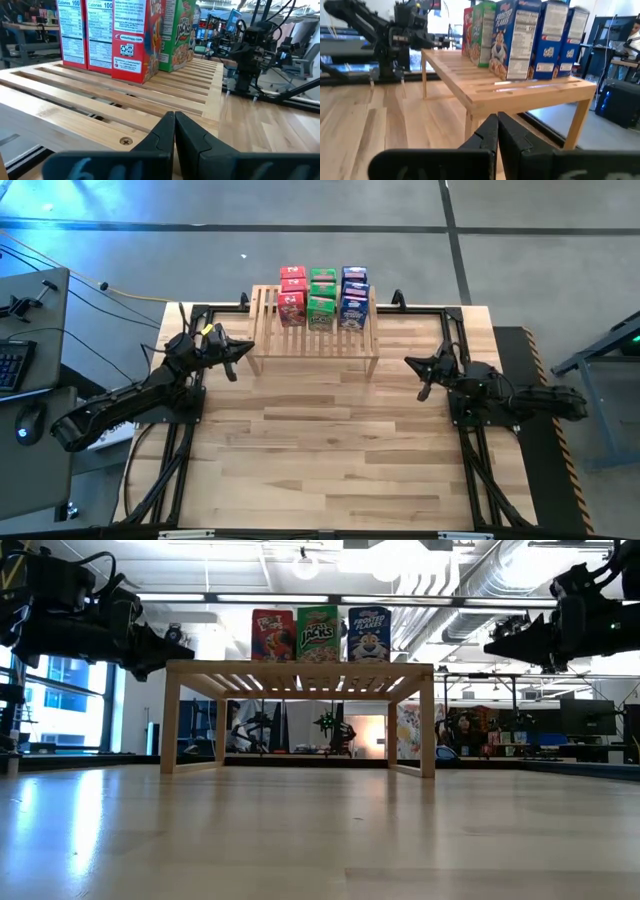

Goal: Stack cereal on shelf
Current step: Return to Home Position

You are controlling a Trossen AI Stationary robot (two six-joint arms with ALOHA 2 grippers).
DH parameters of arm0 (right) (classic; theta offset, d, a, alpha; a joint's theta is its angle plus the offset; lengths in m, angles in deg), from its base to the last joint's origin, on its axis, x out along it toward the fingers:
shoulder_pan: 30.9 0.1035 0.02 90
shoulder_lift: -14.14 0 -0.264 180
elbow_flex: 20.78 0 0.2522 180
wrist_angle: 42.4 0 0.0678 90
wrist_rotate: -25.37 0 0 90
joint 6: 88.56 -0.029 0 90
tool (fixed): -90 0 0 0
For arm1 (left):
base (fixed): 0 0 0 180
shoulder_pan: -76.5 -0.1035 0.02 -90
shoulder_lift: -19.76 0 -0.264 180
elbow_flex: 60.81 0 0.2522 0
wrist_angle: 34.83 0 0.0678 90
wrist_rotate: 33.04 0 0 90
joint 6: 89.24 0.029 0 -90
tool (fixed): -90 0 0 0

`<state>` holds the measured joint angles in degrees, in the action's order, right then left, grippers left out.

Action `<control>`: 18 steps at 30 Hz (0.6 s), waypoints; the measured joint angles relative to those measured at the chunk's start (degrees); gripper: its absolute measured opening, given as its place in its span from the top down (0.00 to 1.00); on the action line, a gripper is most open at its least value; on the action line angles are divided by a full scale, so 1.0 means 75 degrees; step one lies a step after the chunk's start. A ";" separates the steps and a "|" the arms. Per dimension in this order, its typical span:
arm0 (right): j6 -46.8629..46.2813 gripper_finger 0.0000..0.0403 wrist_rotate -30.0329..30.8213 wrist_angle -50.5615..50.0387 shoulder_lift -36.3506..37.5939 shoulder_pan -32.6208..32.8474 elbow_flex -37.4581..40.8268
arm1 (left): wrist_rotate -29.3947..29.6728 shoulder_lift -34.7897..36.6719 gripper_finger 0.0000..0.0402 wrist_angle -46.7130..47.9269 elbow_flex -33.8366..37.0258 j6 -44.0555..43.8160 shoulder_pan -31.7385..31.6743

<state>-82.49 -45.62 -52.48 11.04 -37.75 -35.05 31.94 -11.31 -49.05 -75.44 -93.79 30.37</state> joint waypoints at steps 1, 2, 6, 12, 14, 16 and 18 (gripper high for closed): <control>-0.0048 1.00 0.0000 0.0000 -0.0072 0.0000 0.0000 | 0.0002 0.0003 0.99 0.0053 -0.0005 -0.0058 0.0000; -0.0198 1.00 0.0000 0.0000 -0.0155 0.0000 0.0000 | 0.0004 0.0003 0.99 0.0081 -0.0006 -0.0107 0.0000; -0.0812 1.00 -0.0043 -0.0003 -0.0443 0.0000 0.0000 | 0.0006 0.0003 0.99 0.0111 -0.0009 -0.0111 0.0000; -0.1614 1.00 -0.0076 -0.0005 -0.0772 0.0000 0.0002 | 0.0012 0.0006 0.99 0.0189 -0.0012 -0.0075 0.0003; -0.1604 1.00 -0.0076 -0.0004 -0.0804 0.0000 0.0003 | 0.0030 0.0009 0.99 0.0256 -0.0012 -0.0319 0.0000; -0.1538 1.00 -0.0076 -0.0003 -0.0801 0.0000 0.0003 | 0.0041 0.0008 0.99 0.0141 -0.0002 -0.0580 0.0003; -0.1489 1.00 -0.0076 -0.0003 -0.0792 0.0000 0.0003 | 0.0044 -0.0005 0.99 -0.0062 0.0020 -0.0704 0.0003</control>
<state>-93.66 -46.19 -52.50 5.10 -37.75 -35.03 32.27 -11.35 -49.51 -75.29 -99.07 30.39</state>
